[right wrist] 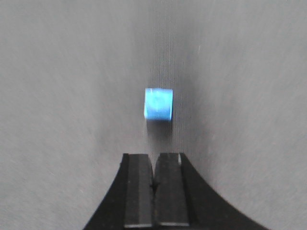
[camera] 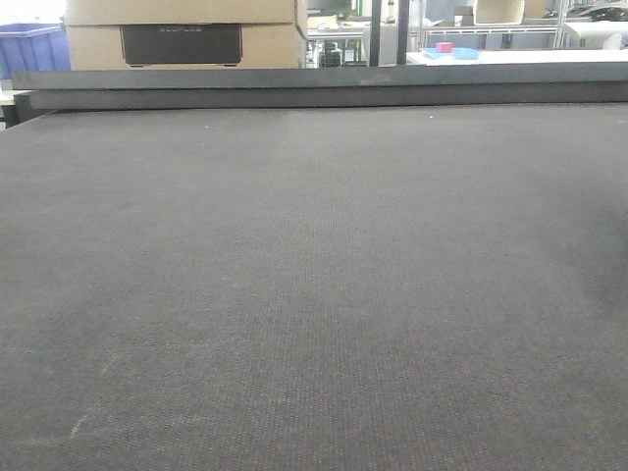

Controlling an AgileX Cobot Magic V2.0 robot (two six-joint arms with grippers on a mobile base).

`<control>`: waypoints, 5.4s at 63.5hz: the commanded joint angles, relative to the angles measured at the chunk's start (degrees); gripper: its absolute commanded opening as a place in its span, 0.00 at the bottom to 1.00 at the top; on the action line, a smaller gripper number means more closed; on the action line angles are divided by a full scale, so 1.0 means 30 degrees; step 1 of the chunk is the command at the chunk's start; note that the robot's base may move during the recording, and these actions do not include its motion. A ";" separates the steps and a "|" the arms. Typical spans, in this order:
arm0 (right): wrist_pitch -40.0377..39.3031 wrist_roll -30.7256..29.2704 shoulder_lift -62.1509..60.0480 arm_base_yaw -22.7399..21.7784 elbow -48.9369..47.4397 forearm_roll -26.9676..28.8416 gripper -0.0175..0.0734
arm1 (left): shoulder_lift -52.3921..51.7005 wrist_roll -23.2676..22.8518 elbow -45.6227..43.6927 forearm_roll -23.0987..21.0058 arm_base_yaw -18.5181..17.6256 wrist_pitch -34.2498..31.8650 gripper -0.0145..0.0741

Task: Grab block from conveyor and place in blue bin
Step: 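Lower left gripper to green brick and right gripper to blue brick, then close left gripper on green brick and right gripper on blue brick, then lift both held bricks up off the conveyor belt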

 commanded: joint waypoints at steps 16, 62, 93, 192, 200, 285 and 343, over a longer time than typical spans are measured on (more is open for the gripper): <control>-0.0431 -0.0125 0.3929 -0.0054 -0.0173 -0.0525 0.20 | 0.1893 -0.0167 -0.0170 -0.0051 0.0053 -0.0037 0.04; -0.3939 -0.0125 1.0227 -0.0054 -0.0173 -0.0532 0.63 | 0.1914 -0.0167 -0.0170 -0.0051 0.0053 0.0120 0.04; -0.3986 -0.0125 1.0460 -0.0054 -0.0173 -0.0532 0.06 | 0.1914 -0.0167 -0.0170 0.0104 0.0091 0.0052 0.04; -0.1912 -0.0545 0.5070 -0.0054 -0.0141 0.0712 0.01 | 0.9865 0.1702 -0.1564 0.1486 0.3028 -0.1949 0.67; -0.1912 -0.0545 0.5070 -0.0054 -0.0141 0.0712 0.01 | 1.0299 0.1702 -0.1564 0.1288 0.3028 -0.1774 0.67; -0.2420 -0.1939 0.4776 0.0084 -0.0141 0.0757 0.01 | 0.8831 0.4467 -0.1580 -0.0678 0.3028 -0.1269 0.04; -1.5484 -0.1008 -0.2538 0.0635 0.6297 0.2058 0.01 | -0.2198 0.9110 0.5430 -0.7386 0.1770 -1.0257 0.04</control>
